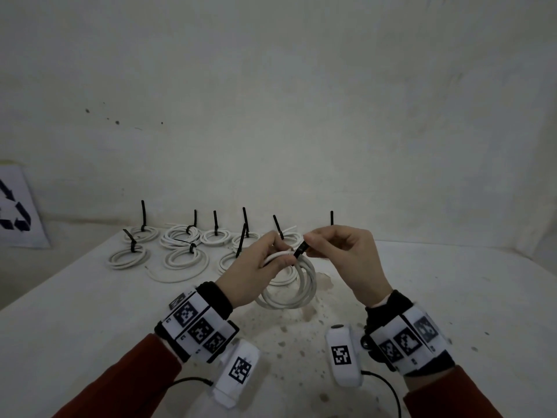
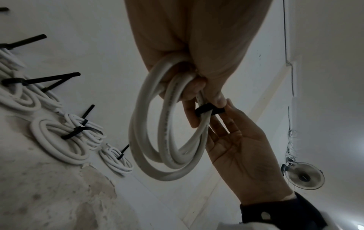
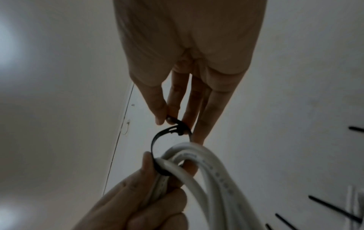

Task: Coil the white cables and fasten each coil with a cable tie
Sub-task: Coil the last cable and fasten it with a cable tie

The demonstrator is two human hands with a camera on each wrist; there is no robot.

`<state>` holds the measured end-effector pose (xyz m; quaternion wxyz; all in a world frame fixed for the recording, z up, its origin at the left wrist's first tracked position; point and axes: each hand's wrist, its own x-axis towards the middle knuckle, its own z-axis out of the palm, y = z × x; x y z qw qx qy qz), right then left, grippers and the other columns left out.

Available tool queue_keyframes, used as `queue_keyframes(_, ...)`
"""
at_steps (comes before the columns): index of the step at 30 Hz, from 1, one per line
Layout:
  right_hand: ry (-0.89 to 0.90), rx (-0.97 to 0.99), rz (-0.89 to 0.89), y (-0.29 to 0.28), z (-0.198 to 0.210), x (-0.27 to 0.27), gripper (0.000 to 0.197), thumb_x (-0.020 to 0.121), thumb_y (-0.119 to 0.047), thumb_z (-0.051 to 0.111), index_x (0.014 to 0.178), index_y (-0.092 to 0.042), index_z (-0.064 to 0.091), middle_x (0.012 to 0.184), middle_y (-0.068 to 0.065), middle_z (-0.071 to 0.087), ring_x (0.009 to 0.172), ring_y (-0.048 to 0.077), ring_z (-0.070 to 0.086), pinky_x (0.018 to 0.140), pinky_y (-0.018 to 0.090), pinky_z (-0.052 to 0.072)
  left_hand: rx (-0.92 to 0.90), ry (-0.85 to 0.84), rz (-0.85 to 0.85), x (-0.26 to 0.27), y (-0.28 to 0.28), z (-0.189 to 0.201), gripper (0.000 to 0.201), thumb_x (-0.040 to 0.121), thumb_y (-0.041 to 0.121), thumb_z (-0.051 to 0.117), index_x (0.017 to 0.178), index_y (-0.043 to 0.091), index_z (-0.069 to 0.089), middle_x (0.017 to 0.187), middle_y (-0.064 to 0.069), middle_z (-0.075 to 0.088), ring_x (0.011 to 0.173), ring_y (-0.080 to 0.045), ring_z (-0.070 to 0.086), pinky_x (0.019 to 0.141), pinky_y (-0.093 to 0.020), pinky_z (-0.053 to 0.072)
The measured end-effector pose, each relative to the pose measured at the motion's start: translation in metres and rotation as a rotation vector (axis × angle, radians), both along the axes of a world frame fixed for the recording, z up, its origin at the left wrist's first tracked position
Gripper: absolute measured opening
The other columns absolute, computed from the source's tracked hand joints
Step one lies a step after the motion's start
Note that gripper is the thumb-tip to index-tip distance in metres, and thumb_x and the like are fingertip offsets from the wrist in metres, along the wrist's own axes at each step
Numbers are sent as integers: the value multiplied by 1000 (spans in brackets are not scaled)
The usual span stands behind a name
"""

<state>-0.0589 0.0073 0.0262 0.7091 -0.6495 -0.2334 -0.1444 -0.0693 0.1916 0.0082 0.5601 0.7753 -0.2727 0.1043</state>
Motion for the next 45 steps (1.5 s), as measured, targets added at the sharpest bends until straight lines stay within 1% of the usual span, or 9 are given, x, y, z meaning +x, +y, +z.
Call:
queue_keyframes(6, 103, 146, 120, -1, 1, 0, 24, 78, -14, 68, 95, 3, 71, 93, 18, 73, 77, 26, 68, 73, 28, 57, -78, 30, -35, -3, 2, 2, 15, 91, 21, 57, 85, 11, 47, 69, 13, 57, 57, -10, 36, 55, -22, 32)
queue_keyframes(9, 80, 156, 33, 2, 2, 0, 7, 80, 5, 66, 86, 2, 68, 83, 10, 74, 69, 23, 70, 66, 26, 57, -164, 62, -75, -6, 1, 6, 23, 85, 29, 62, 85, 11, 48, 75, 0, 57, 63, -20, 35, 58, -34, 32)
queue_keyframes(14, -24, -41, -187, 4, 1, 1, 19, 77, 7, 72, 70, -11, 70, 72, 4, 74, 65, 21, 72, 66, 29, 58, -197, 65, -103, -10, -3, 7, 17, 88, 18, 60, 86, 7, 48, 69, 11, 60, 54, -5, 39, 53, -17, 35)
queue_keyframes(21, 173, 224, -86, 8, 5, -3, 10, 83, 9, 65, 75, 4, 62, 75, 13, 71, 66, 24, 69, 62, 28, 57, -168, 132, 2, -8, -7, 10, 6, 91, 10, 58, 87, 9, 54, 62, 11, 59, 52, -8, 37, 53, -21, 35)
queue_keyframes(25, 143, 221, -149, 11, 5, -4, 9, 82, 9, 66, 76, 4, 62, 73, 10, 70, 63, 23, 70, 60, 29, 57, -137, 130, 5, -8, -8, 13, 17, 84, 25, 64, 86, 10, 56, 70, 15, 60, 54, -11, 38, 54, -23, 37)
queue_keyframes(28, 140, 242, -168, 10, 7, -3, 8, 82, 8, 66, 77, 3, 62, 73, 11, 69, 60, 21, 68, 58, 30, 56, -148, 170, -41, -11, -11, 13, 15, 87, 17, 65, 84, 8, 53, 75, 7, 63, 52, -12, 37, 53, -25, 35)
queue_keyframes(33, 155, 244, -200, 0, 12, -2, 9, 82, 8, 67, 77, 3, 62, 71, 13, 64, 57, 18, 64, 57, 29, 58, -157, 212, -77, -17, -17, 8, 12, 90, 5, 56, 80, 6, 50, 68, 6, 66, 47, -12, 33, 48, -23, 32)
queue_keyframes(38, 193, 157, -218, -1, 9, -1, 9, 81, 6, 68, 76, 0, 65, 67, 14, 66, 54, 19, 63, 55, 29, 56, -215, 257, -51, -16, -18, 6, 11, 92, 9, 53, 85, 3, 47, 66, 3, 66, 46, -12, 31, 47, -20, 32)
queue_keyframes(45, 289, 172, -179, 0, 6, 1, 4, 85, 4, 64, 87, 1, 65, 79, 19, 66, 57, 22, 65, 55, 30, 56, -209, 294, -5, -14, -19, 8, 16, 96, 12, 51, 82, 10, 43, 53, 9, 51, 43, -9, 30, 48, -23, 30)
